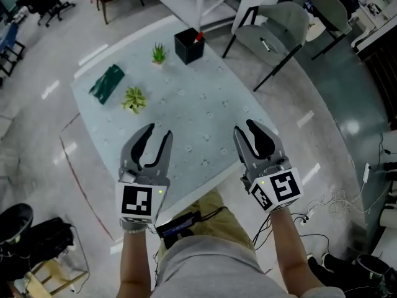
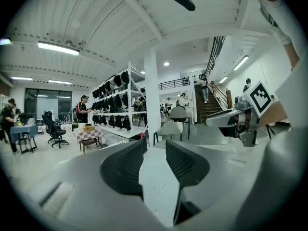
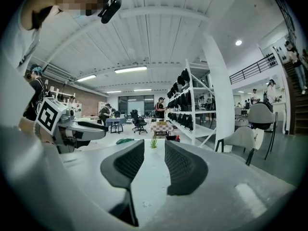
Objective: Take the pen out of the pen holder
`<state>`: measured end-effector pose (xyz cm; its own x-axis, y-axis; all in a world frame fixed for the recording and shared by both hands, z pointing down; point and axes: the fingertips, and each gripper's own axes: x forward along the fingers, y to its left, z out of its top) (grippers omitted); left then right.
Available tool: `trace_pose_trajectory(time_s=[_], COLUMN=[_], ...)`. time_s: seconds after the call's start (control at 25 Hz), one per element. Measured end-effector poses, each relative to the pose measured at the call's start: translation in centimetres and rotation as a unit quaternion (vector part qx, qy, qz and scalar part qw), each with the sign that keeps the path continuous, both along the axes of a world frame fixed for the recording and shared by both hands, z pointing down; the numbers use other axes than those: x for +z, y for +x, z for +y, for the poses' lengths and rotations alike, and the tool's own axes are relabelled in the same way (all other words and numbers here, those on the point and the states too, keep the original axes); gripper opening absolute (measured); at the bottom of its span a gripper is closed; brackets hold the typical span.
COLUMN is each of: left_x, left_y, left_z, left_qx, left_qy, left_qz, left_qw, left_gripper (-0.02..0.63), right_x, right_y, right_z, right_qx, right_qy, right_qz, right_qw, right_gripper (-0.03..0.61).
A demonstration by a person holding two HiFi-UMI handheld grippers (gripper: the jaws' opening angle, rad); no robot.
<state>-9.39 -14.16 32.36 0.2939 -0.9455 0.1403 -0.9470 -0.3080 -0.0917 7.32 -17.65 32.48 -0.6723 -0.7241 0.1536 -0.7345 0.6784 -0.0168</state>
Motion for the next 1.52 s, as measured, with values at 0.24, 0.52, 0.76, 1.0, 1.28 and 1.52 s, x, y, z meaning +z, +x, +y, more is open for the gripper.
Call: trace_pose_trajectory(time_s=[0.24, 0.52, 0.76, 1.0, 1.28, 1.52], left_x=[0.7, 1.3, 2.0, 3.8, 4.7, 5.8], left_y=[-0.9, -1.5, -2.3, -3.2, -3.9, -4.7], left_z=[-2.0, -4.7, -7.3, -9.9, -12.6, -14.4], left_qx=[-0.026, -0.044, -0.056, -0.065, -0.071, -0.079], left_qy=[-0.007, -0.012, -0.017, -0.035, -0.045, -0.055], left_qz=[-0.003, -0.014, -0.019, -0.017, -0.014, -0.012], left_qw=[0.9996, 0.9989, 0.9981, 0.9971, 0.9964, 0.9953], left_gripper=[0.146, 0.149, 0.152, 0.154, 0.156, 0.156], right_x=[0.4, 0.4, 0.9, 1.8, 2.7, 4.0], right_y=[-0.4, -2.0, -3.5, -5.5, -7.8, -10.0], right_z=[-3.3, -7.2, -11.1, -15.3, -20.0, -23.8], right_qx=[-0.016, -0.039, -0.056, -0.07, -0.085, -0.094], right_qy=[-0.003, 0.0, -0.003, -0.001, -0.007, -0.017], right_qz=[-0.001, -0.005, -0.006, 0.006, 0.013, 0.024], right_qw=[1.0, 0.999, 0.998, 0.998, 0.996, 0.995], right_gripper=[0.127, 0.135, 0.139, 0.14, 0.14, 0.14])
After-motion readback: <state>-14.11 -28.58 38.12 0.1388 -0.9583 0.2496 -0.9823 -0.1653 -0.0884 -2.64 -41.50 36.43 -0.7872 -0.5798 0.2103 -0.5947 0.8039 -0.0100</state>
